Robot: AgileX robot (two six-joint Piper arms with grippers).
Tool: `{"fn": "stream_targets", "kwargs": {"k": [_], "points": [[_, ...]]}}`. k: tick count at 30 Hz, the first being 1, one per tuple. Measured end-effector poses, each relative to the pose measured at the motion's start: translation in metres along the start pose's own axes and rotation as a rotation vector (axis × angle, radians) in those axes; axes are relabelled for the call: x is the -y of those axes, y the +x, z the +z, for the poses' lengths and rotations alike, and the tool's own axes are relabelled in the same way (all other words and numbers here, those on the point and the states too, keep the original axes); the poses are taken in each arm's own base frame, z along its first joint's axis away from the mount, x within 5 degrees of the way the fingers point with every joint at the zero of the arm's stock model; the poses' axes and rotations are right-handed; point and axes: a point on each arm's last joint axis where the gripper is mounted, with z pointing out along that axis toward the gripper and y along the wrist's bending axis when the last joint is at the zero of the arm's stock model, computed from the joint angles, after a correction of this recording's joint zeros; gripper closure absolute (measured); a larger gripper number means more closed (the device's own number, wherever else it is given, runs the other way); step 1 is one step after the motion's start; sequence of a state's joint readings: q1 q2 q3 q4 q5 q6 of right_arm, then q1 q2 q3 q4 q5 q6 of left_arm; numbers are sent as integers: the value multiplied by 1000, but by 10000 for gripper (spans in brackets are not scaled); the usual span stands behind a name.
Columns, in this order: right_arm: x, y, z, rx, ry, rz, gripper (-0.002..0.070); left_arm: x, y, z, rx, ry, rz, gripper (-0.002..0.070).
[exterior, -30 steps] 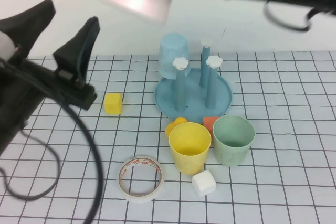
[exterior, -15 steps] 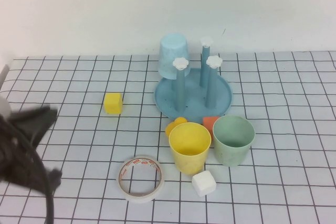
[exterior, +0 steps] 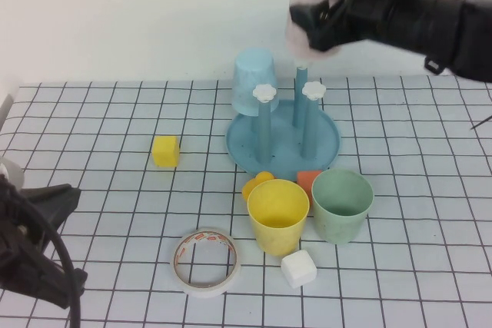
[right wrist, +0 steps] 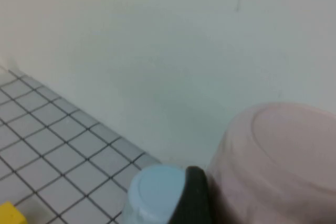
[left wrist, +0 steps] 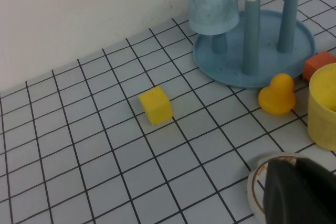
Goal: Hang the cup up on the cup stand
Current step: Place the cup on the cup holder
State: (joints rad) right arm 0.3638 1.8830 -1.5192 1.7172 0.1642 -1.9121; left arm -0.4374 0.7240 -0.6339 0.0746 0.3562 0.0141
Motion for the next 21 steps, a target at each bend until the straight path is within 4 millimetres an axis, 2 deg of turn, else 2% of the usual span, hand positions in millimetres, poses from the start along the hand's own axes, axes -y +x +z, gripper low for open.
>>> {"fn": "stream_targets", "kwargs": {"k": [5,13,21], "points": [[-1,19,15,-42,-15,8,90,0,0,0,0,-4,9,675],[5,17,34,-19,-2,-3,90,-1,0,0,0,-10,23,675],[8,35,49,-58,23,2,90,-1,1,0,-14,-12,30,675]]}}
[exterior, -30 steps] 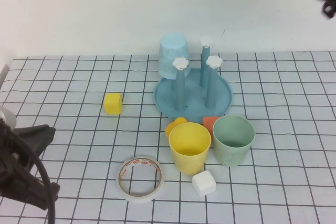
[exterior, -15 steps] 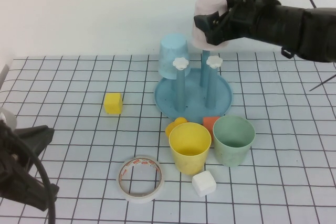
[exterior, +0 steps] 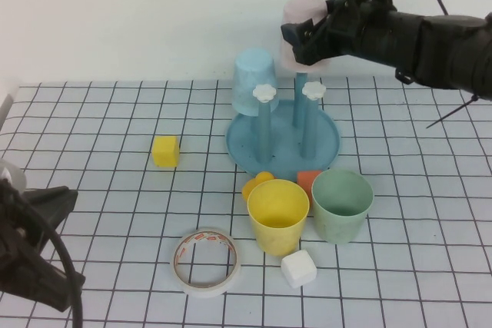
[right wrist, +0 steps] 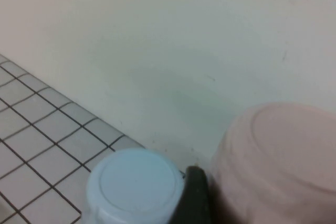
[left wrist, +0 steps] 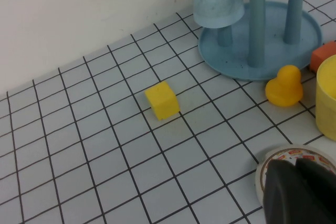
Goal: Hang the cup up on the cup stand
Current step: Place the cup on the cup holder
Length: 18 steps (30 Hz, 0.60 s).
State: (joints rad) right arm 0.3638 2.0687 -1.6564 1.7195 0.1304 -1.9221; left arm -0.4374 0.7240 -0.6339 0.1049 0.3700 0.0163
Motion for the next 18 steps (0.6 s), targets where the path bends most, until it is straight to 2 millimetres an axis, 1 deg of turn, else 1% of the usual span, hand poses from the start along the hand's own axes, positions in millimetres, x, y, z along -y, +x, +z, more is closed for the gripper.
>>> {"fn": "stream_targets", "kwargs": {"k": [3,10,12,14,18], "points": [[0,3,3,-5,-1,3,90,0,0,0,0,0,0,675],[0,12,19,-7,-17,32,90,0,0,0,-2,-1,2,675],[2,15,23,-14,-1,83,65,0,1,0,-6,-1,2,675],[4,17,25,-26,34,126,23,0,1,0,-12,-1,2,675],[11,19,24,-45,109,154,-7,-1,3,0,-30,-7,17,676]]}}
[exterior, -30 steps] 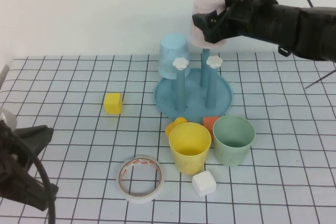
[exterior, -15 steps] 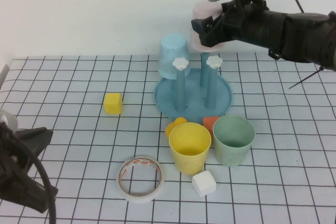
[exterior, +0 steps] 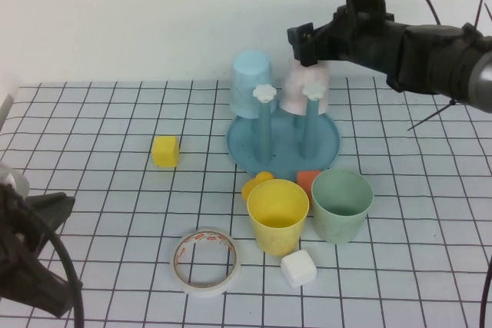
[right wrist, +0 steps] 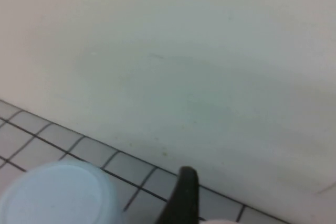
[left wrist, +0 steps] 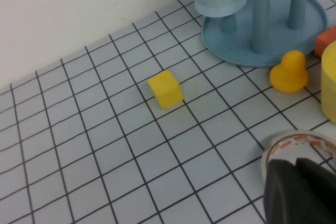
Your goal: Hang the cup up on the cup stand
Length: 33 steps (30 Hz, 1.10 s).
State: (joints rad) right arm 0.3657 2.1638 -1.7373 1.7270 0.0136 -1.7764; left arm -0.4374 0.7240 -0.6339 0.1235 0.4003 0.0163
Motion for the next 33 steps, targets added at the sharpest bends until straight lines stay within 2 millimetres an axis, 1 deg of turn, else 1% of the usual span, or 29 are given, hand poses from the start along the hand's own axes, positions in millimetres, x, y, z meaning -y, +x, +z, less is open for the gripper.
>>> {"fn": "stream_targets", "kwargs": {"k": [3,5,7,9,11,12,14,15,17,18,19,20,22,26,29,32,33], "points": [[2,0,0,-4,21,8,-12,-1,0,0,-5,-8,17,676],[2,-6,-4,10,21,13,-14,-1,1,0,-9,-10,20,676],[1,-19,-12,40,14,20,-14,-1,1,0,-9,-10,22,676],[1,-37,-25,81,14,42,-8,-1,1,0,-9,-10,22,676],[0,-57,-45,127,14,58,31,-1,2,0,-22,-11,23,676],[0,-66,-55,145,13,60,70,-1,3,0,-39,-11,23,676],[-2,-84,-84,185,13,63,186,-1,8,-1,-75,-11,23,676],[-3,-86,-95,190,13,63,244,-1,11,-1,-85,-10,23,676],[-5,-94,-126,208,12,63,405,0,20,-3,-87,-9,22,676],[-6,-98,-142,221,12,63,472,1,26,-4,-87,-9,8,676],[-6,-97,-158,222,21,63,543,2,31,-6,-75,-9,0,676],[-7,-95,-173,222,22,64,589,3,37,-8,-57,-9,-12,676],[-9,-88,-200,221,22,61,640,4,45,-14,-11,-10,-35,676],[-16,-69,-255,232,-2,54,669,6,63,-30,67,-17,-60,676],[-25,-62,-300,290,-62,40,675,6,72,-41,131,-22,-89,676],[-32,-52,-339,353,-112,25,676,5,79,-52,192,-38,-135,676],[-34,-47,-349,365,-119,23,676,5,82,-55,207,-46,-148,676]]}}
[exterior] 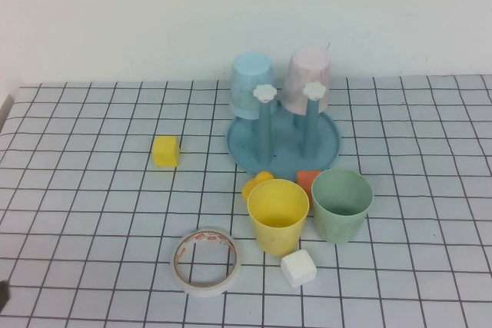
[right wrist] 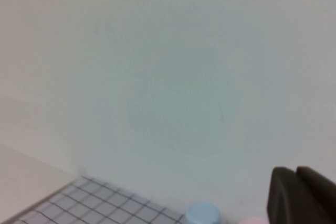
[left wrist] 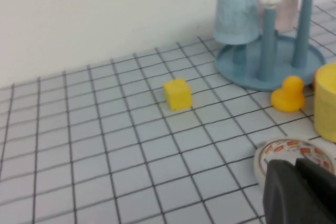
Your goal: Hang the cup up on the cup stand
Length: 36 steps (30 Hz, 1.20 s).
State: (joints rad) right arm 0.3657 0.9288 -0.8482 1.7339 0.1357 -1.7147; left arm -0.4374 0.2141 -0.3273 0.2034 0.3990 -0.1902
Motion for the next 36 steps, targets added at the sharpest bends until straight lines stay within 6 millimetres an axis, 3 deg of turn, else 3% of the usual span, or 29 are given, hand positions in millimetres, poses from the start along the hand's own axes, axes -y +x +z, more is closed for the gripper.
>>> {"fn": "stream_targets", "kwargs": {"k": [8,15,36], "points": [[-18,9,-93,173,-13,-32,676,-5,20,-8,-17,-50,-77,676],[-25,31,-132,248,-25,-24,677,-6,26,-6,-42,-56,-84,676],[-15,112,-122,19,47,10,678,-6,30,-5,-77,-65,-85,676]]}}
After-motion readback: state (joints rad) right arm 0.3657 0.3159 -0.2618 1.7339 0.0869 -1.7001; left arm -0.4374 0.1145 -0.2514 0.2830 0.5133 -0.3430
